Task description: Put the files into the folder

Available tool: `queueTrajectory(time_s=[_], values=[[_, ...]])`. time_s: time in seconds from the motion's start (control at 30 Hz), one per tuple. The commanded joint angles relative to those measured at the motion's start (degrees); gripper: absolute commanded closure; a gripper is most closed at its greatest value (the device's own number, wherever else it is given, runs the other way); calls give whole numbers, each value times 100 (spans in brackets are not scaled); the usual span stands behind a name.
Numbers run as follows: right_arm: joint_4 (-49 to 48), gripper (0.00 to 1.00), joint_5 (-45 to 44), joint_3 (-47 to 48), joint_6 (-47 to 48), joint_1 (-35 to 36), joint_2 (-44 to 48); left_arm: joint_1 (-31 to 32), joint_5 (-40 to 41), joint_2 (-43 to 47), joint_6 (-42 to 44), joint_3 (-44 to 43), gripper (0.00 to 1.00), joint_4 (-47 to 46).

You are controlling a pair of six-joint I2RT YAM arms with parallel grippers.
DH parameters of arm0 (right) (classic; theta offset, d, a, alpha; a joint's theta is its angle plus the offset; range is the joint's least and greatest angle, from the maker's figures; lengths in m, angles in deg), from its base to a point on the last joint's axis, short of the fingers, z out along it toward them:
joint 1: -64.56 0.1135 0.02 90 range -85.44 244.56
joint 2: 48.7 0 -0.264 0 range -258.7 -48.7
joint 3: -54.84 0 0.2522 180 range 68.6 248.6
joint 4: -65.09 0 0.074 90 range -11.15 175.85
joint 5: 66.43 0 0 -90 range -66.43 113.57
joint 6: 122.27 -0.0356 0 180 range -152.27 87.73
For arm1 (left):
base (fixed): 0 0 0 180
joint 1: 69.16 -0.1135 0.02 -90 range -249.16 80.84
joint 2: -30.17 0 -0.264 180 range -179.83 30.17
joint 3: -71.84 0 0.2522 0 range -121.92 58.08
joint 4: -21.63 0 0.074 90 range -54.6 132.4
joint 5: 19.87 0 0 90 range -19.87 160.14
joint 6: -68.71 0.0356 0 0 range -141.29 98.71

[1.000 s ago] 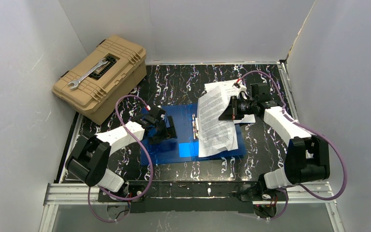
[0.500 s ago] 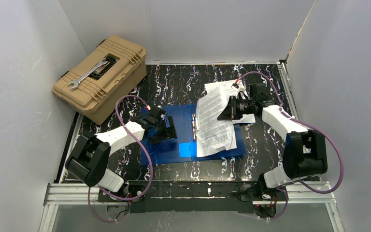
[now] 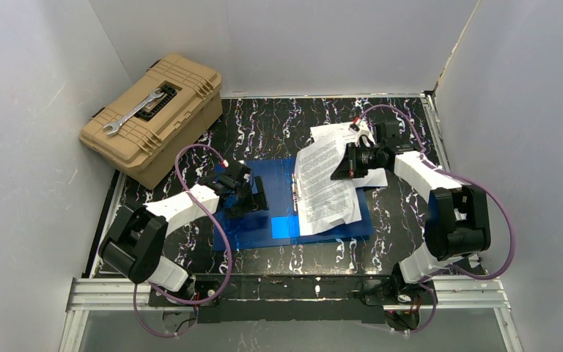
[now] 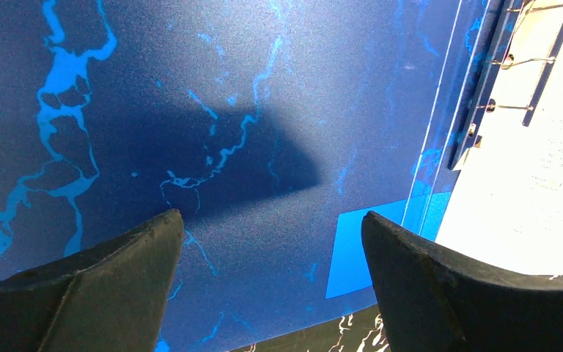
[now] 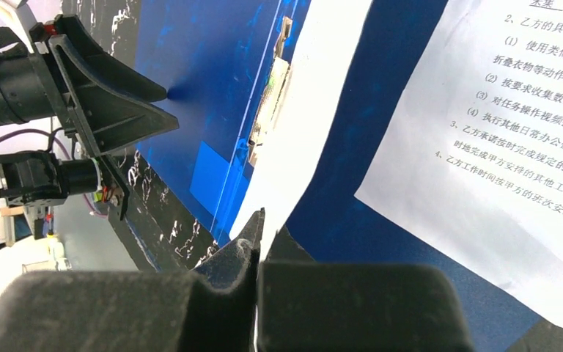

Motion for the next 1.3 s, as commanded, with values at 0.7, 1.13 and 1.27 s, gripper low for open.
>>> queueTrajectory(time_s=[0.7,1.13,1.27], values=[[287,57,-979,226,127,131,-269,-39,-166,100,67,85,11,37],[562,43,-1626,232,152,198,-66,-39,-175,130,56,83,11,24],[701,37,-1951,288,125,195,11,-39,-175,162,56,76,11,42]])
